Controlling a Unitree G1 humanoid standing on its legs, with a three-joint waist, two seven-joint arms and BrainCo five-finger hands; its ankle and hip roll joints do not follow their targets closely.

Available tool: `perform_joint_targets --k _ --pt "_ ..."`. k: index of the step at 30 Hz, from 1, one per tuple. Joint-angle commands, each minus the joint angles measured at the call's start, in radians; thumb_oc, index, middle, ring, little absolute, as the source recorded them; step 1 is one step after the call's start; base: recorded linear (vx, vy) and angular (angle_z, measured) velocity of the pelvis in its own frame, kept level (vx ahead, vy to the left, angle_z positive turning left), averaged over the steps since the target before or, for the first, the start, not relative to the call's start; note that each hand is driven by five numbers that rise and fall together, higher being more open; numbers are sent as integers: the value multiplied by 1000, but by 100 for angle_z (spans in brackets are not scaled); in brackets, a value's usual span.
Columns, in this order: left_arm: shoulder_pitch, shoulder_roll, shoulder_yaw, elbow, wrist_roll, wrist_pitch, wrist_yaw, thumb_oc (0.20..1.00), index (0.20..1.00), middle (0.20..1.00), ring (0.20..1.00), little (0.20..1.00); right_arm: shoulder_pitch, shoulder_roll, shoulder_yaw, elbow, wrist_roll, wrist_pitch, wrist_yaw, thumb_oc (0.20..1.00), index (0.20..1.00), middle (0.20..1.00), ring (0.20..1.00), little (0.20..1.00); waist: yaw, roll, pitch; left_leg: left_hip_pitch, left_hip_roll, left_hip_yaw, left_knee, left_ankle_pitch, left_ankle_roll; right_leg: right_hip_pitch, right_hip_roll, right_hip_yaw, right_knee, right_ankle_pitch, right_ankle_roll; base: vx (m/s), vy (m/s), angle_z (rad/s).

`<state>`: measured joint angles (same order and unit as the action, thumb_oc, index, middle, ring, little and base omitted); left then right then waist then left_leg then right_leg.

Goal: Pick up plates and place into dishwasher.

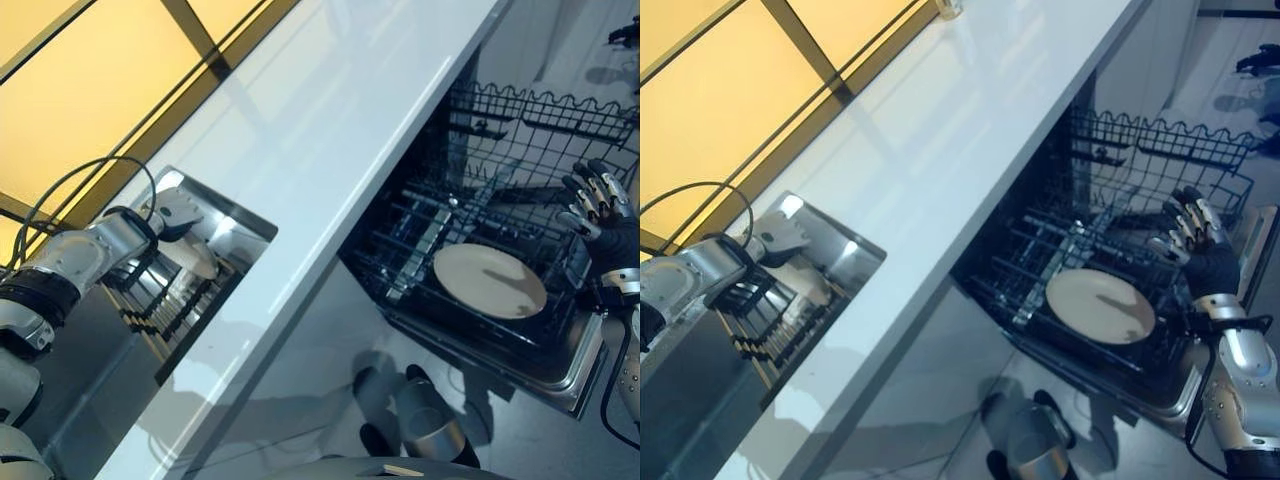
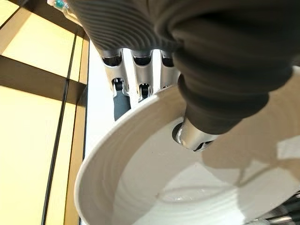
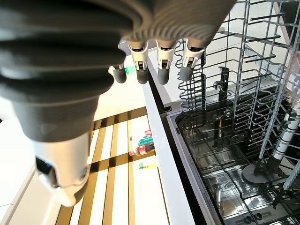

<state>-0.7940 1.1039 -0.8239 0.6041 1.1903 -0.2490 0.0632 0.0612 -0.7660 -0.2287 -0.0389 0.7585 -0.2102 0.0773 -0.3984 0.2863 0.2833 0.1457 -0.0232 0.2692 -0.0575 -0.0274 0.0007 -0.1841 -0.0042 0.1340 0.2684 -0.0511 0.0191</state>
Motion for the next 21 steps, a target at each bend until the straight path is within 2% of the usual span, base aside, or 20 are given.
perform_joint_targets --k 1,6,12,21 --pt "59 -6 121 111 68 112 55 200 200 200 200 200 -57 -38 -11 -73 11 -48 3 1000 1000 1000 1000 1000 -3 -51 -54 -87 12 -62 43 57 -15 70 -56 -7 -67 9 55 -47 11 0" --pt "96 -10 152 112 92 141 90 200 200 200 200 200 -59 -27 -11 -86 13 -44 1 1000 1000 1000 1000 1000 -3 -58 -46 -90 15 -56 43 60 -16 68 -56 -5 -70 12 56 -27 -2 0" --pt "106 10 171 98 88 110 126 200 200 200 200 200 -50 2 -14 -88 3 -48 12 1000 1000 1000 1000 1000 7 -66 -62 -82 21 -55 52 52 -15 87 -57 -16 -76 11 54 -1 -15 0" --pt "110 90 206 53 76 65 188 200 200 200 200 200 -3 46 -8 -95 27 -56 15 1000 1000 1000 1000 1000 37 -103 -123 -55 32 -52 63 30 -11 145 -51 -35 -105 10 54 13 -64 1"
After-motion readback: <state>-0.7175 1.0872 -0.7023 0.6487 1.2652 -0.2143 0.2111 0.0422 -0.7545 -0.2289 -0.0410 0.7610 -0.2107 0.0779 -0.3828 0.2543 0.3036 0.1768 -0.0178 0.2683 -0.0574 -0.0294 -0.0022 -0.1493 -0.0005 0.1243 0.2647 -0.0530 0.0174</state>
